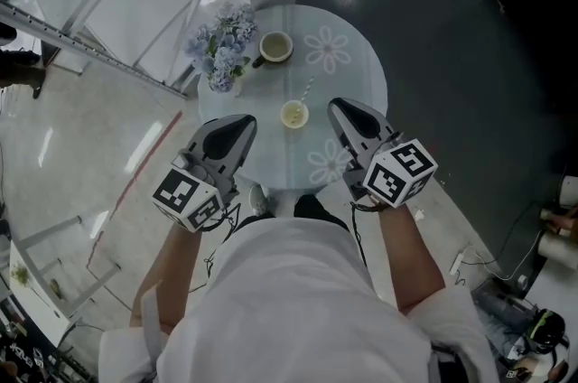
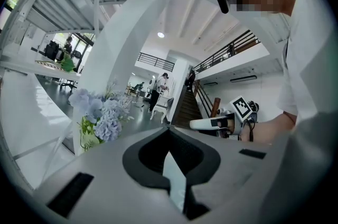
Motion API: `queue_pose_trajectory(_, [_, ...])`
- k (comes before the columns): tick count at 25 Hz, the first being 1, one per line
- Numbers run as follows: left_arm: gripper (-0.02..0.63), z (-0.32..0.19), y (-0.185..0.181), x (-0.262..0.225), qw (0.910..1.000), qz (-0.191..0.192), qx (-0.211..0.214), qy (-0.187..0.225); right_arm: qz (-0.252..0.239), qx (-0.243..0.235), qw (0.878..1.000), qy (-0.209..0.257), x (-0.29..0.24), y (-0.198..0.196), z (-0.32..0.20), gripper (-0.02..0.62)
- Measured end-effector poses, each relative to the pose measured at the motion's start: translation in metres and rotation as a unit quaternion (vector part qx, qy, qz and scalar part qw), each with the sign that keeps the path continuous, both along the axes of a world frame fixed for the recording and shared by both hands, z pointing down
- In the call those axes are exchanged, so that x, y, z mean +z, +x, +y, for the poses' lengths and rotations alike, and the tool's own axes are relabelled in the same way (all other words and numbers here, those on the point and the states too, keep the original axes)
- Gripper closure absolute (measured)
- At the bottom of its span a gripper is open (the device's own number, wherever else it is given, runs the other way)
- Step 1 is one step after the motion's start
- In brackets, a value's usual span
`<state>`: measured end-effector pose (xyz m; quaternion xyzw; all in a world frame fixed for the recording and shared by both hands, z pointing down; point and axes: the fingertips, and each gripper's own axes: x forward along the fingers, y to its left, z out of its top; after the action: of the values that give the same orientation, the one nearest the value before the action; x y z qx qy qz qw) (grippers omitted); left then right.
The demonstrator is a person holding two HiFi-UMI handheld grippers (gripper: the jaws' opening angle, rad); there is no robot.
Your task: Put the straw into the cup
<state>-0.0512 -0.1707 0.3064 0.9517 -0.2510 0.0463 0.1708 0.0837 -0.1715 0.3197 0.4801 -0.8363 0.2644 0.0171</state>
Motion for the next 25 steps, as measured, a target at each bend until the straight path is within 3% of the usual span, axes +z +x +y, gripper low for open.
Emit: queue_pose_trajectory(25, [0.586,0.019,0.001,-0.008,0.9999,0.003,0.008,0.007,0.004,-0.015,1.000,0.005,-0.009,-0.012,0.025,0.571])
